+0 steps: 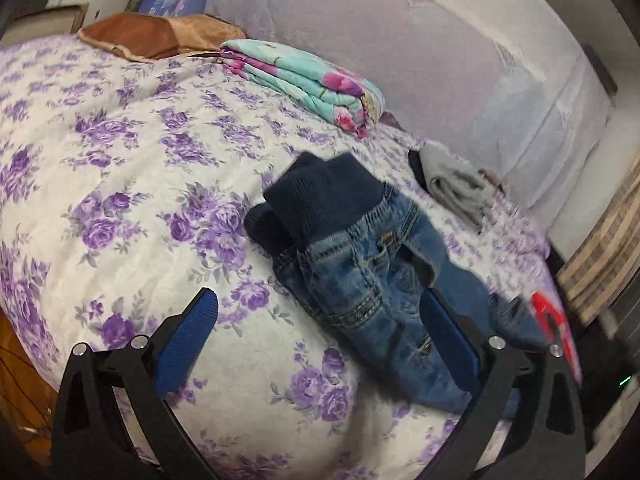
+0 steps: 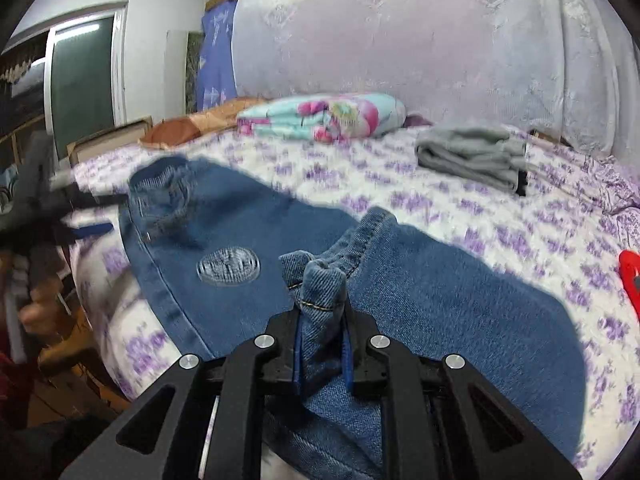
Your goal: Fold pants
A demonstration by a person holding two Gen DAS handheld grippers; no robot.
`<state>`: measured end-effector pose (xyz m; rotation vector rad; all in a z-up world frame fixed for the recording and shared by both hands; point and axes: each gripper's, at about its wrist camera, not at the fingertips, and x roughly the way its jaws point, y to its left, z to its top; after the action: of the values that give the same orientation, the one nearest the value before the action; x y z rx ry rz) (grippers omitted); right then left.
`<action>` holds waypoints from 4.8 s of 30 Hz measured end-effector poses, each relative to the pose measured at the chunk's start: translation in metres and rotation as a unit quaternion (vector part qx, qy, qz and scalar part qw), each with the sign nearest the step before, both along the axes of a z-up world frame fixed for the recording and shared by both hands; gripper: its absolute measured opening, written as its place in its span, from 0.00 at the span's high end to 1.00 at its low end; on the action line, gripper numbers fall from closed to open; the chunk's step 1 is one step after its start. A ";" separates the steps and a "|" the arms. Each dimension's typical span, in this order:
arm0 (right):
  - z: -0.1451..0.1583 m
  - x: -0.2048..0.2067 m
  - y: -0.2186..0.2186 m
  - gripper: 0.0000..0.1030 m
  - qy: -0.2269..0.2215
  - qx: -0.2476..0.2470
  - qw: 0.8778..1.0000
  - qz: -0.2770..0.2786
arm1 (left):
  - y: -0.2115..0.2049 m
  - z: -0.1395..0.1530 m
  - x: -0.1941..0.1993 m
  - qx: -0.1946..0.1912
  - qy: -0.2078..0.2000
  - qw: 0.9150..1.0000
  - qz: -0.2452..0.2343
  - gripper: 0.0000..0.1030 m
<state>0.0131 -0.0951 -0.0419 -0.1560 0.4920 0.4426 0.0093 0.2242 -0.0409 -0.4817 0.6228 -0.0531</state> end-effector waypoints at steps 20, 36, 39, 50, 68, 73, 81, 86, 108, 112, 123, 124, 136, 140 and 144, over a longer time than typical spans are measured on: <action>0.004 0.048 -0.028 0.34 0.092 -0.017 0.994 -0.057 | -0.021 -0.004 0.006 0.067 0.015 0.998 -0.013 0.04; -0.011 0.000 -0.050 0.10 0.059 -0.026 0.997 -0.039 | -0.014 -0.004 0.011 0.016 0.026 0.999 -0.029 0.04; 0.011 -0.016 -0.065 0.10 0.036 0.043 0.998 -0.016 | -0.011 -0.001 0.019 -0.004 0.034 0.998 -0.044 0.04; -0.001 -0.013 -0.074 0.08 0.027 -0.056 0.996 -0.071 | -0.014 -0.011 0.059 -0.040 0.048 0.997 -0.051 0.04; 0.007 -0.009 -0.173 0.04 -0.004 0.050 0.988 -0.145 | -0.024 0.015 0.058 0.040 0.008 0.999 0.026 0.49; 0.000 -0.001 -0.197 0.04 0.006 0.047 0.984 -0.169 | -0.064 0.055 0.045 0.135 -0.031 0.990 0.031 0.65; -0.016 0.006 -0.246 0.04 0.052 0.222 0.965 -0.129 | -0.200 0.120 0.005 0.283 -0.157 0.945 -0.037 0.72; -0.024 0.006 -0.269 0.04 0.058 0.309 0.942 -0.115 | -0.329 0.100 -0.029 0.400 -0.227 0.877 -0.141 0.72; -0.020 0.000 -0.266 0.04 0.046 0.294 0.947 -0.120 | -0.359 0.045 -0.076 0.457 -0.250 0.827 -0.209 0.04; 0.020 0.000 -0.240 0.04 0.008 0.239 0.964 -0.114 | -0.305 0.087 -0.040 0.387 -0.209 0.886 -0.149 0.05; 0.002 0.054 -0.177 0.03 0.068 0.075 0.987 -0.122 | -0.305 -0.002 -0.013 0.342 -0.101 0.910 -0.209 0.05; 0.000 0.057 -0.186 0.03 0.091 0.102 0.984 -0.116 | -0.307 0.000 -0.016 0.349 -0.104 0.907 -0.210 0.05; 0.064 0.027 -0.132 0.03 -0.022 0.022 0.997 -0.076 | -0.247 0.031 0.002 0.253 -0.084 0.943 -0.198 0.04; 0.010 0.062 -0.117 0.03 0.062 -0.013 0.995 -0.080 | -0.242 0.001 0.019 0.205 -0.034 0.953 -0.221 0.04; 0.023 0.045 -0.136 0.03 0.060 0.041 0.994 -0.076 | -0.237 0.014 0.012 0.197 -0.041 0.949 -0.244 0.04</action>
<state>0.0577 -0.2307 -0.0186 -0.0127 0.5985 0.3227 0.0209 -0.0132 -0.0268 0.0709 0.6390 -0.4091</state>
